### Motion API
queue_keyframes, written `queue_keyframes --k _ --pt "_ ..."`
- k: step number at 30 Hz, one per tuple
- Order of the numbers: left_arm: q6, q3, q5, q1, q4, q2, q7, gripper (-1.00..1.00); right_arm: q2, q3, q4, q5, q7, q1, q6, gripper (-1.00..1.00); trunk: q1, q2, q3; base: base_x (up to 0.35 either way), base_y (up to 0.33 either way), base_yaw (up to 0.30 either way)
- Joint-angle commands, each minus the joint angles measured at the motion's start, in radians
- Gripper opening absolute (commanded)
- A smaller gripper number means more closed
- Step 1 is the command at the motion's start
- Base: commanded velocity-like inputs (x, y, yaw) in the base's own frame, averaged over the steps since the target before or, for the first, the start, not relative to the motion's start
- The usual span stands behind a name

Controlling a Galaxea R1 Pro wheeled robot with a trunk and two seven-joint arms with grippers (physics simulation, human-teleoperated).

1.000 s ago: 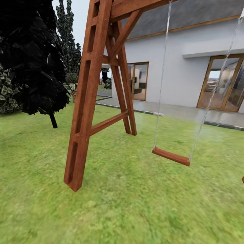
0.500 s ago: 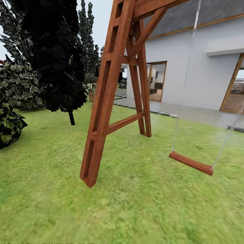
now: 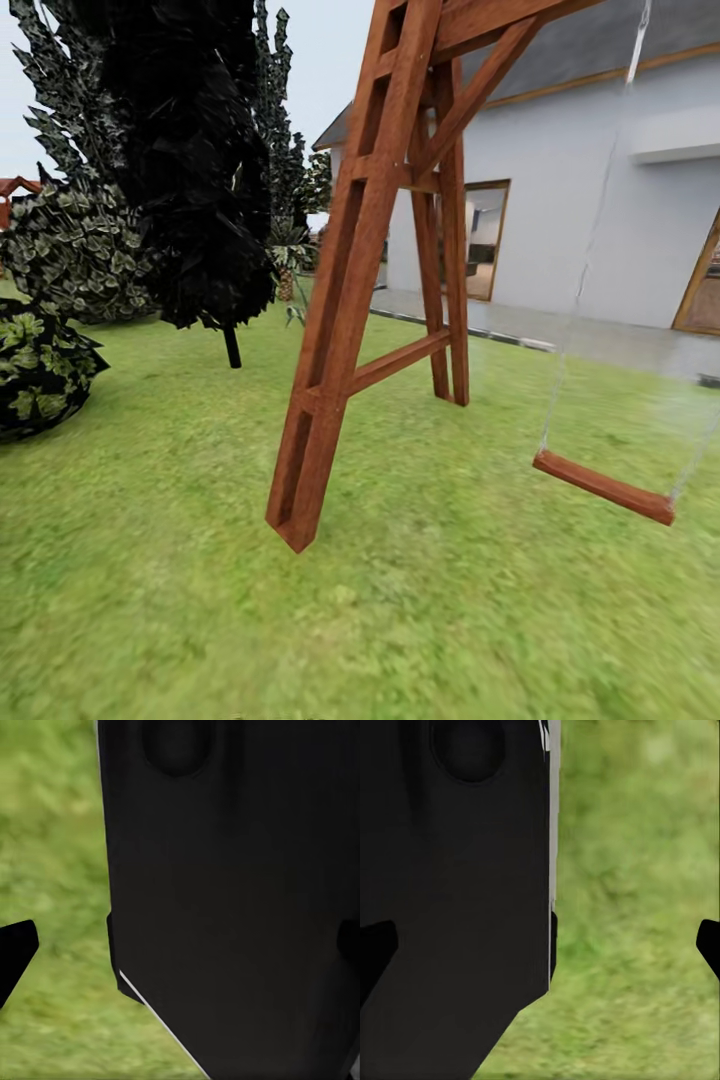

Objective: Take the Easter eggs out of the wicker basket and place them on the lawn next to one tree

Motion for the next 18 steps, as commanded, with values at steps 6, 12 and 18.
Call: queue_keyframes --k 6,12,18 --pt "0.002 0.002 0.001 0.0 0.0 -0.001 -0.002 1.0 0.0 0.0 0.0 0.0 -0.002 0.0 0.0 1.0 0.0 0.0 0.0 0.0 0.249 0.29" --pt "0.001 0.002 0.001 0.0 0.0 -0.002 0.0 1.0 0.0 0.0 0.0 0.001 -0.003 0.0 0.0 1.0 0.0 0.0 0.0 0.0 0.076 0.296" --pt "-0.001 0.002 0.001 0.0 0.0 -0.003 0.0 1.0 0.0 0.0 0.0 0.001 -0.002 0.0 0.0 1.0 0.0 0.0 0.0 0.0 0.003 0.296"
